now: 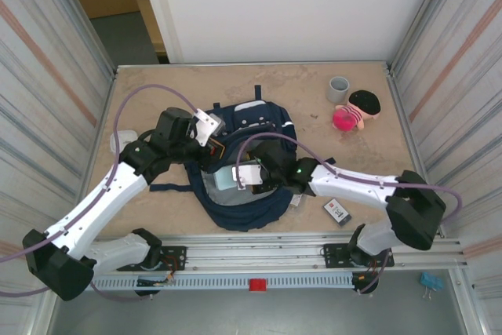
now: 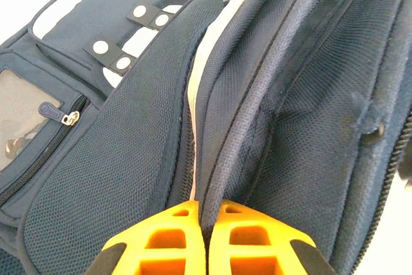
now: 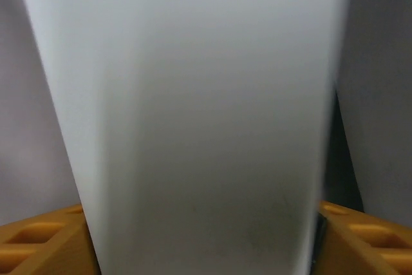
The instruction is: Pack the student bag
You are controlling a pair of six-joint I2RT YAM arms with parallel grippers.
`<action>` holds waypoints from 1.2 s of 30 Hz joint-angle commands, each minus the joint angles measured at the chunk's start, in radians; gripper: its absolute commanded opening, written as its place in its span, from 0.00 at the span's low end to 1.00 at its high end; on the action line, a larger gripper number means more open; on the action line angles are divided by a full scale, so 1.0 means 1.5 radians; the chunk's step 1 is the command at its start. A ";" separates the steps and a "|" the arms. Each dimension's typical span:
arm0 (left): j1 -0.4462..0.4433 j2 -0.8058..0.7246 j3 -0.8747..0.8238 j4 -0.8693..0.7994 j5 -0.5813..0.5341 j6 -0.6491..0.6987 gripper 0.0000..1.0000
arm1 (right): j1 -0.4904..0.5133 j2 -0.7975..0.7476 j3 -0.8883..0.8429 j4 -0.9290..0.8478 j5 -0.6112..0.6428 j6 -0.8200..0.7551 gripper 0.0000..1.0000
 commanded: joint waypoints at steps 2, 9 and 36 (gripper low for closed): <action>0.005 -0.033 0.039 0.039 0.023 -0.014 0.00 | -0.007 0.022 0.041 0.020 0.081 0.039 0.85; 0.007 -0.051 0.027 0.041 0.001 -0.010 0.00 | 0.030 -0.032 0.018 -0.046 0.025 0.114 0.70; 0.006 -0.046 0.006 0.093 0.080 -0.054 0.00 | 0.000 0.244 0.093 0.277 -0.021 0.213 0.29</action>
